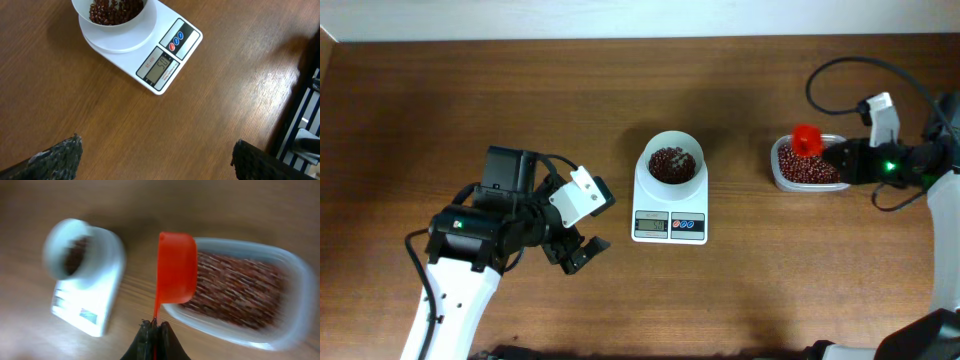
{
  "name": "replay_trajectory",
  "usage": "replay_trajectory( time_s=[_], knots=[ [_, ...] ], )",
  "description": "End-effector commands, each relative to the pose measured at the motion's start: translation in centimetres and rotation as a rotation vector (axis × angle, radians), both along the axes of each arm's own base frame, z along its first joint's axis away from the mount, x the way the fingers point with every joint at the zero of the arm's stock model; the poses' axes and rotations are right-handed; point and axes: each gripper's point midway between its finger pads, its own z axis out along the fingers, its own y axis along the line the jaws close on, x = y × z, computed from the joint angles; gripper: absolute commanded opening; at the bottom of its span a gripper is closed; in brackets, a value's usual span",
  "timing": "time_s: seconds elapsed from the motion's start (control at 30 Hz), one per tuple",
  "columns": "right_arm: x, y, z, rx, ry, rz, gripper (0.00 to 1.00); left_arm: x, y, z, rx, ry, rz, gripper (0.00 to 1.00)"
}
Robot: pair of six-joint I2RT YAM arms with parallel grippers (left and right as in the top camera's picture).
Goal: Scoop and weigh 50g on scale
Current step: 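Carry the scoop right back to the bean tub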
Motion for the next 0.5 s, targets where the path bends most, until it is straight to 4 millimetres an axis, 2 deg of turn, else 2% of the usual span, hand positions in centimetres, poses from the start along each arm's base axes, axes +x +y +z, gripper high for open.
replay_trajectory(
  time_s=[0.0,0.07,0.2,0.27,0.33,0.37,0.47],
  knots=[
    [-0.5,-4.1,-0.7,-0.252,0.046,-0.092,0.04,0.3,0.0,0.7,-0.004,-0.029,-0.014,0.99],
    [-0.3,-3.8,-0.8,-0.288,0.049,-0.083,0.04,0.3,0.0,0.7,-0.004,-0.029,-0.014,0.99],
    [0.1,-4.0,-1.3,-0.551,0.093,-0.088,0.04,0.3,0.0,0.7,-0.004,-0.03,-0.014,0.99],
    [0.7,-3.4,-0.9,-0.698,0.084,-0.077,0.04,0.3,0.0,0.7,-0.004,-0.029,-0.014,0.99],
    [0.8,-3.8,0.2,-0.897,0.088,-0.145,0.04,0.3,0.0,0.7,-0.004,-0.03,-0.014,0.99],
    [0.9,-3.6,0.5,-0.93,0.082,-0.155,0.04,0.3,0.0,0.7,-0.004,-0.029,-0.014,0.99],
    [1.0,-1.1,1.5,-0.925,0.024,-0.114,0.04,0.3,0.0,0.7,-0.004,-0.029,-0.014,0.99]
  ],
)
